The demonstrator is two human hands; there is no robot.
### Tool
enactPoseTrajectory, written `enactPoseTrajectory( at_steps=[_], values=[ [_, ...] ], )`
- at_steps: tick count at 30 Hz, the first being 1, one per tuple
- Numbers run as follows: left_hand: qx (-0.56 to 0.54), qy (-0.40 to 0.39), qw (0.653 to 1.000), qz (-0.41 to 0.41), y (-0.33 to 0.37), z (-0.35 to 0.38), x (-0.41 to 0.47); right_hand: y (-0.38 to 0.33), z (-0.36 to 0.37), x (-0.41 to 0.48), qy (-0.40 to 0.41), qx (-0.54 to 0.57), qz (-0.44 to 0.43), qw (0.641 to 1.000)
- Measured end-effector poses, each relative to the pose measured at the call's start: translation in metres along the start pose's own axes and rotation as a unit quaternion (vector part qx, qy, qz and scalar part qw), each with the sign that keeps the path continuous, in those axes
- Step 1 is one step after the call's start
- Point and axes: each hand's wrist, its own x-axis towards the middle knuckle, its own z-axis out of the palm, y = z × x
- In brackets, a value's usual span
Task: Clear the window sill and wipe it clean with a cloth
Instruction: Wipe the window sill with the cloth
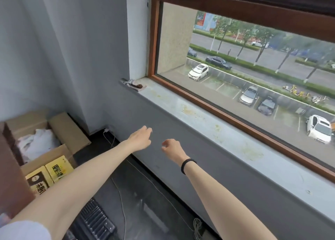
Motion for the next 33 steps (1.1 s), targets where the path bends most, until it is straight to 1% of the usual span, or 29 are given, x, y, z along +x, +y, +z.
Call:
enactPoseTrajectory(
  at_steps=[3,6,8,10,11,13,15,19,23,26,28,32,33],
  values=[
    [0.01,0.02,1.0,-0.018,-0.001,0.0,0.032,0.007,-0.011,0.03,-0.005,0.001,-0.026,1.0],
    [0.029,0.019,0.998,-0.046,0.003,0.008,0.061,0.018,-0.026,0.056,-0.019,-0.011,-0.052,0.998],
    [0.063,0.032,0.997,-0.034,0.005,0.008,0.086,0.023,-0.042,0.079,-0.015,-0.007,-0.068,0.998],
    [0.079,0.044,0.996,-0.008,0.006,0.005,0.104,0.024,-0.055,0.103,0.021,0.007,-0.07,0.997],
    [0.087,0.042,0.995,0.007,0.006,0.004,0.111,0.023,-0.058,0.113,0.037,0.011,-0.068,0.997],
    [0.116,0.028,0.993,0.022,0.001,0.002,0.12,0.021,-0.058,0.126,0.044,0.007,-0.066,0.997],
    [0.146,0.032,0.988,0.023,-0.012,-0.002,0.135,0.016,-0.054,0.142,0.035,-0.005,-0.082,0.996],
    [0.142,0.06,0.988,-0.003,-0.042,-0.021,0.174,0.003,-0.051,0.182,0.049,-0.025,-0.117,0.992],
    [0.136,0.117,0.984,-0.003,-0.077,-0.046,0.235,-0.014,-0.049,0.23,0.058,-0.027,-0.121,0.991],
    [0.127,0.137,0.982,0.006,-0.106,-0.064,0.282,-0.03,-0.046,0.271,0.08,-0.013,-0.103,0.991],
    [0.112,0.116,0.987,0.018,-0.126,-0.072,0.31,-0.043,-0.042,0.297,0.09,-0.002,-0.087,0.992],
    [0.105,0.032,0.993,0.051,-0.17,-0.079,0.352,-0.067,-0.026,0.333,0.12,0.029,-0.08,0.989],
    [0.105,0.031,0.992,0.061,-0.179,-0.078,0.358,-0.071,-0.022,0.336,0.124,0.034,-0.079,0.989]
  ],
)
